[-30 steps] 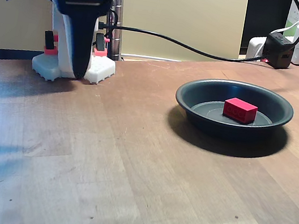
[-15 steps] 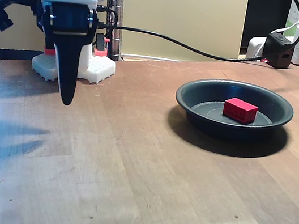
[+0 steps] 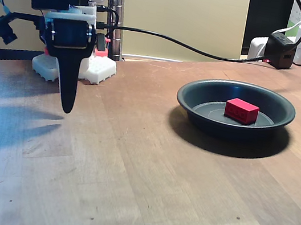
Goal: Grasp a lego block and put it in the bin.
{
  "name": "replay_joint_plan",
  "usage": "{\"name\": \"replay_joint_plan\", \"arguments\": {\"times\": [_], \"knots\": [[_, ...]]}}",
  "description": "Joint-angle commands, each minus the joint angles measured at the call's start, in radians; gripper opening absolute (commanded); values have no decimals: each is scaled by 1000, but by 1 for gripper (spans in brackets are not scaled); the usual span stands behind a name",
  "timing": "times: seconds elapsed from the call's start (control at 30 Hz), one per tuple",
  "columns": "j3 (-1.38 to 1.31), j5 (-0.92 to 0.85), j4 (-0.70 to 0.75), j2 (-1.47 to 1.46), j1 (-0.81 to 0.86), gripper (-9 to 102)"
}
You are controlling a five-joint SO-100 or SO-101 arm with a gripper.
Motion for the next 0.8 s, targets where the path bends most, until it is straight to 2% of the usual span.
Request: {"name": "replay_joint_plan", "arguments": {"times": [0.0,0.6,0.77], "knots": [[34,6,-8,57,6,0],[258,8,-9,302,17,0],[308,6,-57,348,-3,0]]}}
